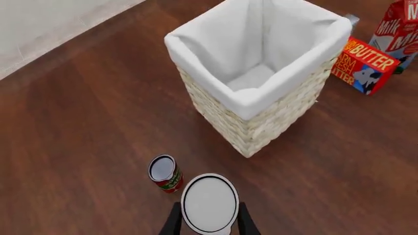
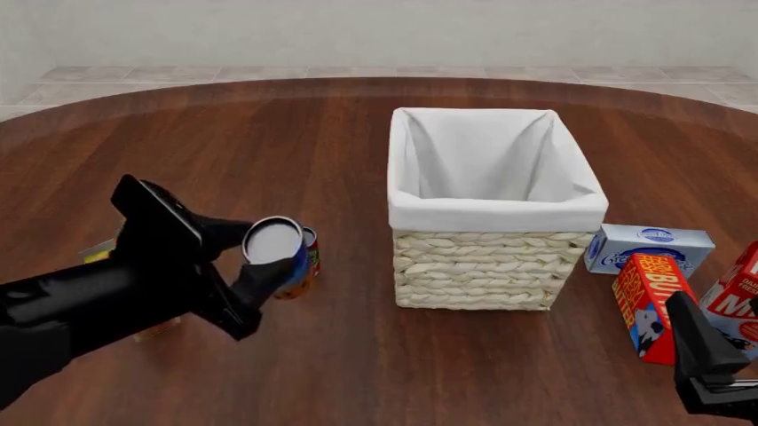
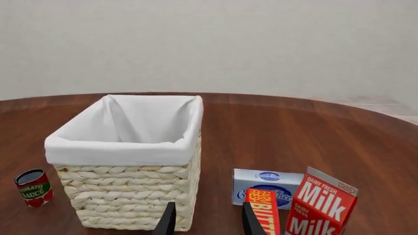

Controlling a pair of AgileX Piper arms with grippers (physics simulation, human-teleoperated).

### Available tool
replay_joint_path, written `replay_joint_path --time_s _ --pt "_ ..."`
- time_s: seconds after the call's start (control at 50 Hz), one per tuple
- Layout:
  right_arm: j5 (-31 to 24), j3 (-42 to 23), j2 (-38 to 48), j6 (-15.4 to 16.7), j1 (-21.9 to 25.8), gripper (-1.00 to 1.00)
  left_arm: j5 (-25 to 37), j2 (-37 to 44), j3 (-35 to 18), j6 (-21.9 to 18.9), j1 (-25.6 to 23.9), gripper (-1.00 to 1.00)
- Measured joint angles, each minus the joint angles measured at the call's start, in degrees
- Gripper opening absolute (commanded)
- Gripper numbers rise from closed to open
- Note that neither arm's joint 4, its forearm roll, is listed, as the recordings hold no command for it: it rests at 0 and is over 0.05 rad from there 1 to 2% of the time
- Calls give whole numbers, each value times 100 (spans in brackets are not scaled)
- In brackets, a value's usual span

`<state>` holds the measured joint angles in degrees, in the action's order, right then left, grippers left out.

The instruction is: Pick up the alphabet soup and the tomato sauce, and put them in the basket.

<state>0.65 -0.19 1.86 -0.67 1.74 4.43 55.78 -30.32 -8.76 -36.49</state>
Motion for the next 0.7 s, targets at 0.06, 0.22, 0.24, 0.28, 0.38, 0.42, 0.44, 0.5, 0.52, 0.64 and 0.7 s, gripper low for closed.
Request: replay_joint_path --time_s 0.06,0.22,0.24,0.28,0.38,0.42,0.44,0.5,0.52,0.64,0.7 --pt "-1 0 -2 1 -1 100 74 -10 -97 -42 -23 -100" --pt "-3 0 -6 2 -3 100 224 -7 -325 -137 -79 -100" --pt "-3 0 -6 3 -4 100 240 -4 -354 -148 -85 -100" --pt "-4 0 -6 4 -8 100 274 6 -419 -173 -99 -100" --pt "-5 0 -8 7 -16 100 346 40 -578 -228 -136 -100" --pt "-5 0 -9 8 -18 100 374 55 -646 -249 -150 -100" --pt "-5 0 -9 9 -19 100 386 61 -678 -259 -156 -100" --pt "-6 0 -10 10 -21 100 423 83 -771 -289 -174 -100" --pt "-6 0 -10 11 -22 100 435 91 -802 -300 -179 -100" --pt "-7 0 -11 15 -24 100 509 146 -1000 -365 -214 -100" --pt "-7 -1 -12 16 -26 100 536 183 -1094 -401 -233 -100"
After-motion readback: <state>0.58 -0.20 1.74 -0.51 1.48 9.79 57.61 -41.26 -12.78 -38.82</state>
